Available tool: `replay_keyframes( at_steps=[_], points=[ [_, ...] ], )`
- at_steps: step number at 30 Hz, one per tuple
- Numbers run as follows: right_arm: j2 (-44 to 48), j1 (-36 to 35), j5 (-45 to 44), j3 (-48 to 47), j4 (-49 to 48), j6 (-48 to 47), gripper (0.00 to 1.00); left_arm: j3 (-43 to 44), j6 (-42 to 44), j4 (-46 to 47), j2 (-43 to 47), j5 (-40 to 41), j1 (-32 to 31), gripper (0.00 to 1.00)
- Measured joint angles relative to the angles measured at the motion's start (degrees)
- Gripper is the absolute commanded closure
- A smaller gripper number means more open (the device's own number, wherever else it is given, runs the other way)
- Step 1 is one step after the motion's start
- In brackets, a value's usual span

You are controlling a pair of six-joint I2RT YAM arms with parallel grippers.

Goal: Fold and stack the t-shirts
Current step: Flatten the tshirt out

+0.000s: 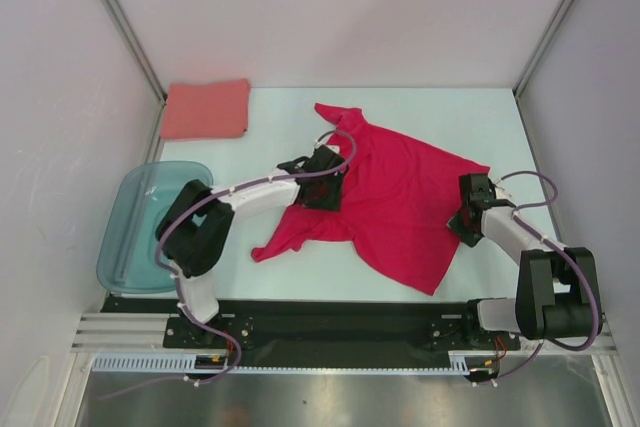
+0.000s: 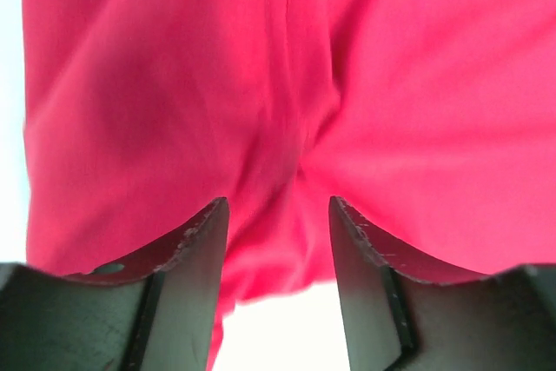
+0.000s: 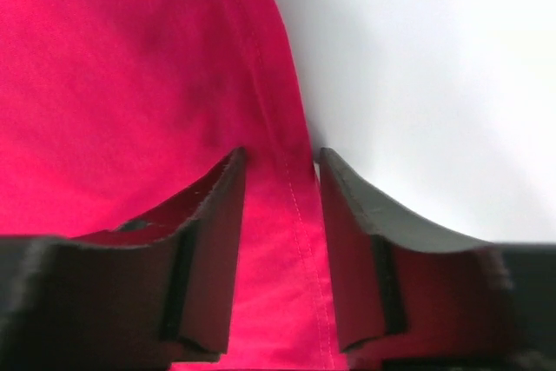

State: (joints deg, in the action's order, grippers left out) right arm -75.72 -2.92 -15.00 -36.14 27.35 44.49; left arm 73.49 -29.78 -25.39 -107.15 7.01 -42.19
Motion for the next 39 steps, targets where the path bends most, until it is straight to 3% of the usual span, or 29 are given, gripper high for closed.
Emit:
replay_keyframes(
  at_steps=[7, 13, 18, 20, 24, 27, 34, 39],
  points=[
    [-1.3, -1.0, -5.2, -0.2, -0.8, 3.5, 0.96, -16.1, -4.0, 2.8, 21.3, -6.0, -0.2, 0.42],
    [-7.4, -0.7, -8.9, -5.5, -0.9, 3.2, 0.98, -19.8, -4.7, 3.6, 36.8, -10.7, -0.2, 0.39],
    [-14.9, -0.4, -11.3, -13.7, -2.3, 1.8, 0.94, -19.8, -3.7, 2.0, 41.0, -11.8, -0.2, 0.38],
    [-17.2, -0.3, -11.7, -17.0, -2.3, 0.8, 0.86, -19.8, -3.1, 1.4, 40.4, -12.2, -0.2, 0.39],
    [-19.8, 0.1, -13.1, -22.1, -1.3, -2.3, 0.59, -19.0, -1.8, 0.3, 36.1, -13.7, -0.2, 0.47],
    [-18.8, 1.0, -14.3, -22.7, 0.5, -5.4, 0.50, -18.2, -1.7, 0.4, 31.7, -13.0, -0.5, 0.50],
    [-6.9, 1.7, -13.3, -18.7, 2.7, -11.8, 0.46, -8.7, -1.3, 0.9, 15.7, -8.1, -1.5, 0.58],
    [3.2, -7.0, -8.5, -11.6, 2.0, -12.9, 0.46, 1.8, 0.4, 0.9, 2.3, -2.7, -2.1, 0.61]
  ],
)
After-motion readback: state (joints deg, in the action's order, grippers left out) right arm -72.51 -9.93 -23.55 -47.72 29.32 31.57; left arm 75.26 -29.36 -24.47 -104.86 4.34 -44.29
